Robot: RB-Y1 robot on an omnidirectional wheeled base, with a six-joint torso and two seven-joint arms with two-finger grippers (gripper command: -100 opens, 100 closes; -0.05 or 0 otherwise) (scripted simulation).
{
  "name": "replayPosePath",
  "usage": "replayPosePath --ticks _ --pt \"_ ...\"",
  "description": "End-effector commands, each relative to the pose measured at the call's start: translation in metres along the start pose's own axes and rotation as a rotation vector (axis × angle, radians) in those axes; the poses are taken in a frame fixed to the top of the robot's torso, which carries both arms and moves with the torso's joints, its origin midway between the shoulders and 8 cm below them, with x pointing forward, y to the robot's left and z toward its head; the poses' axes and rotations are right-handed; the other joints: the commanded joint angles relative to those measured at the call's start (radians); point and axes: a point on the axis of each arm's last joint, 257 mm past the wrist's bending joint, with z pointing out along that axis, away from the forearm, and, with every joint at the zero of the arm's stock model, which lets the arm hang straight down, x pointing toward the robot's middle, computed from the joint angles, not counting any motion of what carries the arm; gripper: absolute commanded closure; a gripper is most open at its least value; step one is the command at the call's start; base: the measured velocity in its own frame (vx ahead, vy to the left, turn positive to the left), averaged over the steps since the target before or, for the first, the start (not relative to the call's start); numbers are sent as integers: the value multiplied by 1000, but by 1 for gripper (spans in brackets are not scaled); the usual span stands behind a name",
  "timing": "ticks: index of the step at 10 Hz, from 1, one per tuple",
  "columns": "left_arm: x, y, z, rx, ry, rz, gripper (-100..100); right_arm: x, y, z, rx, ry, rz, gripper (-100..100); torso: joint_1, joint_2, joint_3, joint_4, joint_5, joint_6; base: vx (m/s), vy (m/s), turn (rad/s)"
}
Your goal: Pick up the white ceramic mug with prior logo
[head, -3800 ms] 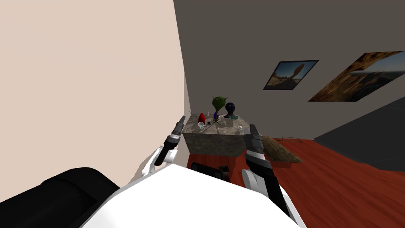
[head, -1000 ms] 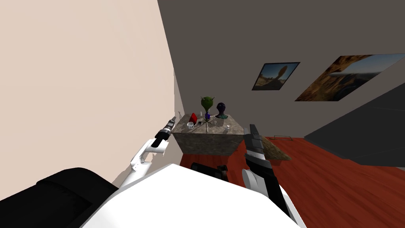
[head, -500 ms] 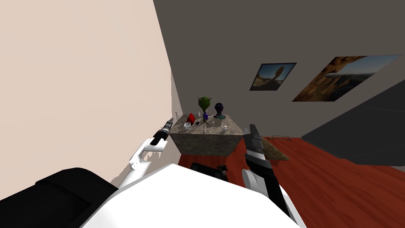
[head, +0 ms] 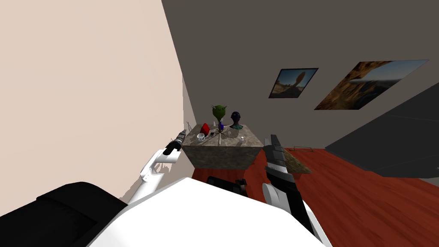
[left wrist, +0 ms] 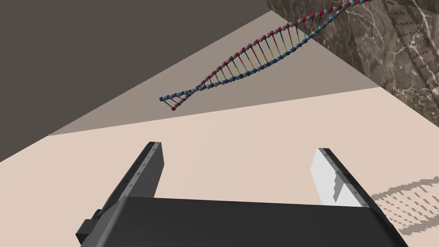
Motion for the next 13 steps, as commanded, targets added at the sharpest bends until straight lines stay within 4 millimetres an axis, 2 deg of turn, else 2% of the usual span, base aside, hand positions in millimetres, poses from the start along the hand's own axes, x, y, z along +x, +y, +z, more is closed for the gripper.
replayPosePath --ticks 1,4,5,6,7,8,9,10,11,12,13 --pt "-5 19 1 -62 -6 -33 -100 0 0 0 0 0 0 0 0 0 0 0 0 0 56 -76 -20" --pt "-7 40 1 -137 -9 -63 -100 0 0 0 0 0 0 0 -1 -1 0 0 0 0 49 -61 -9" --pt "-8 53 1 -183 -8 -92 -100 0 0 0 0 0 0 0 1 0 0 0 0 0 33 -55 -1" --pt "-8 56 0 -194 -9 -92 -100 0 0 0 0 0 0 0 0 1 0 0 0 0 52 -59 -13" --pt "-8 70 -1 -241 -6 -121 -100 0 0 0 0 0 0 0 -1 0 0 0 0 0 48 -48 -24" --pt "-8 72 -2 -248 -6 -121 -100 0 0 0 0 0 0 0 0 0 0 0 0 0 35 -49 0" --pt "-7 86 -4 -299 -2 -149 -100 0 0 0 0 0 0 0 0 0 0 0 0 0 52 -50 -23" --pt "-7 87 -4 -300 -2 -149 -100 0 0 0 0 0 0 0 0 0 0 0 0 0 35 -40 -7" --pt "-4 101 -7 -349 3 -176 -100 0 0 0 0 0 0 0 1 0 0 0 0 0 48 -59 -10" --pt "-4 101 -7 -349 3 -176 -100 0 0 0 0 0 0 0 0 0 0 0 0 0 75 -49 -43" --pt "-1 114 -10 -395 10 -201 -100 0 0 0 0 0 0 0 0 -1 -1 0 0 0 65 -28 -50"
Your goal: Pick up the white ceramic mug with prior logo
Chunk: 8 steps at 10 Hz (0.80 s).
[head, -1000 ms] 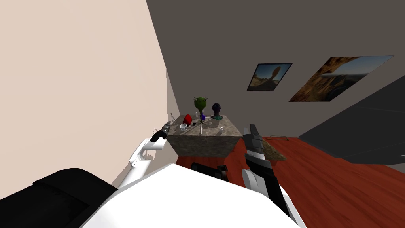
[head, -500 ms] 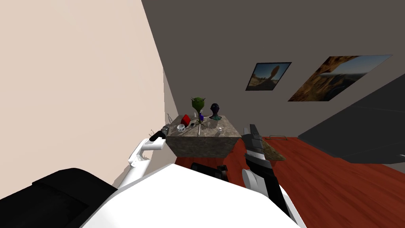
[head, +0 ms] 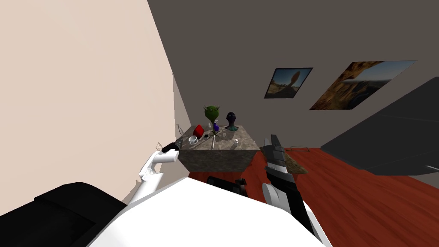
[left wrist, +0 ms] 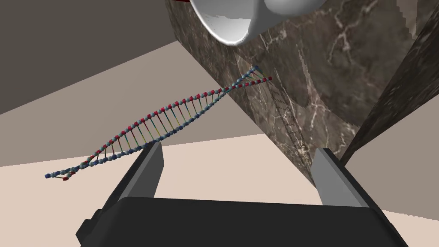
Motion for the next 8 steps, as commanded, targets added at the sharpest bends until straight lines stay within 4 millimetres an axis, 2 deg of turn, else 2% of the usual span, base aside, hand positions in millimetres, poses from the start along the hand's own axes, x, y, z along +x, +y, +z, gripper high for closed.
replayPosePath --ticks 1,2,3,5,6,8 --pt "1 7 0 -26 3 -12 -100 0 0 0 0 0 0 0 0 0 0 0 0 0 47 -26 -19" --pt "3 21 1 -69 11 -33 -100 0 0 0 0 0 0 0 0 1 0 0 0 0 60 -42 -12" --pt "3 21 1 -69 11 -33 -100 0 0 0 0 0 0 0 0 0 0 0 0 0 42 -50 19" --pt "7 44 2 -141 28 -68 -100 0 0 0 0 0 0 0 -1 2 1 1 0 0 39 -40 -6" --pt "7 44 2 -141 28 -68 -100 0 0 0 0 0 0 0 0 1 1 0 0 0 63 -17 -65" --pt "12 62 2 -194 42 -90 -100 0 0 0 0 0 0 0 0 0 0 0 0 0 71 -23 -42"
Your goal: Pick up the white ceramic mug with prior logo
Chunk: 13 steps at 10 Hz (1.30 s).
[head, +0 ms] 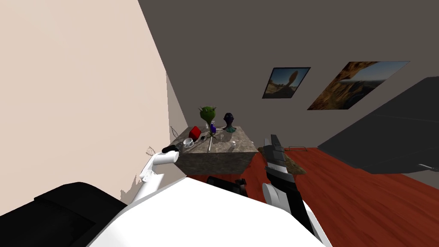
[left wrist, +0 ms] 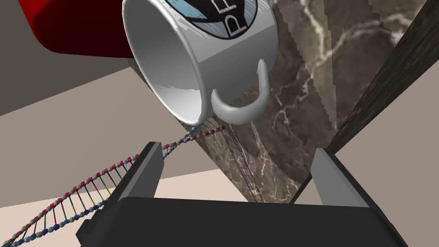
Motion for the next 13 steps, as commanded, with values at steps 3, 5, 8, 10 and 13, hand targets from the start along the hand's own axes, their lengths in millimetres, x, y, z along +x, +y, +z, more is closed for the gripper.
replayPosePath --ticks 3,5,8,10,13 --pt "2 7 1 -23 6 -7 0 0 0 0 0 0 0 0 -1 -1 -1 0 0 0 79 -36 20" --pt "5 10 11 -20 8 -9 -100 0 0 0 0 0 0 0 3 3 2 1 0 0 25 31 5" --pt "6 11 13 -19 8 -9 100 0 0 0 0 0 0 0 3 4 2 1 1 0 16 15 0" --pt "6 11 13 -19 8 -2 100 0 0 0 0 0 0 0 2 5 3 2 1 -2 0 1 -9" --pt "6 10 13 -18 8 -2 0 0 0 0 0 0 0 0 3 6 4 2 1 -2 0 0 0"
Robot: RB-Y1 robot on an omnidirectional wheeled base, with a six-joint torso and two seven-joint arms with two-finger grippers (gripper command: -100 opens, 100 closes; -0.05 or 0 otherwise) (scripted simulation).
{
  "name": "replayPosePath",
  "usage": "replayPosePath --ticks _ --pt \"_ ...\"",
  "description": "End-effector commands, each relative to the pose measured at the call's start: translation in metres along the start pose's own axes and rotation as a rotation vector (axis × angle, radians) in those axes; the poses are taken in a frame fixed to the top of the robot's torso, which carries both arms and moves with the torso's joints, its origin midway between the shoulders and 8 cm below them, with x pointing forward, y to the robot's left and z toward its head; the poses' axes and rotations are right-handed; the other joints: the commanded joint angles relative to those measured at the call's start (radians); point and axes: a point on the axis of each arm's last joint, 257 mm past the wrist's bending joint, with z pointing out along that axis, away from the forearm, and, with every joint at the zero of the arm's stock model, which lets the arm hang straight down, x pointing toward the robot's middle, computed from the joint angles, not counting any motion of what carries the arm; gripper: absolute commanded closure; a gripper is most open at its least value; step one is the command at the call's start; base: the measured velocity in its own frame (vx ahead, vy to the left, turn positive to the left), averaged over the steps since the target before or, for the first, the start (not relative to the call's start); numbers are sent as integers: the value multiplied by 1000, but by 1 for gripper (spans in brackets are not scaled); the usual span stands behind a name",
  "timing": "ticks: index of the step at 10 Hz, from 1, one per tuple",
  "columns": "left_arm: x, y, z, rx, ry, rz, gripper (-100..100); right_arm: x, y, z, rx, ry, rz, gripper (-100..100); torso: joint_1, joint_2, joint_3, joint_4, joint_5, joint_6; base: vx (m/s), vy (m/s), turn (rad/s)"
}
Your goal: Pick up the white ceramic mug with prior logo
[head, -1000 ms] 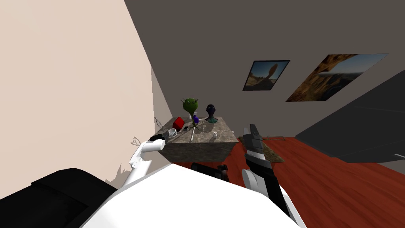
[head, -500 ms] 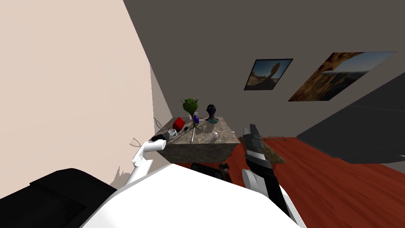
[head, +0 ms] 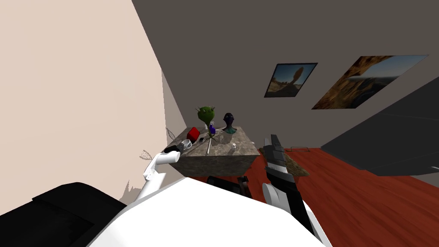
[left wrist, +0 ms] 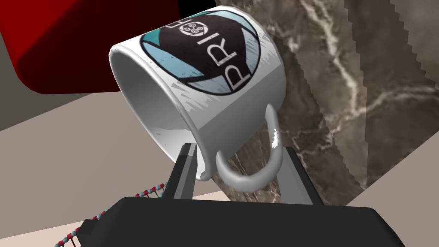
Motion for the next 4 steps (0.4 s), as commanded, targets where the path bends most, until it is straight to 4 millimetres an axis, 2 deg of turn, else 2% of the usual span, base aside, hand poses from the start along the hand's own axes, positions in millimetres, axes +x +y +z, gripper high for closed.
replayPosePath --ticks 1,3,4 --pt "-2 -1 -6 -3 -1 -7 100 0 0 0 0 0 0 0 0 0 0 0 0 0 -22 -23 9" --pt "-2 -3 -6 0 -1 -5 100 0 0 0 0 0 0 0 -3 3 1 0 -1 0 -24 -28 7" --pt "-2 -2 -7 -3 -2 -5 0 0 0 0 0 0 0 0 -2 2 1 0 0 0 0 0 0"
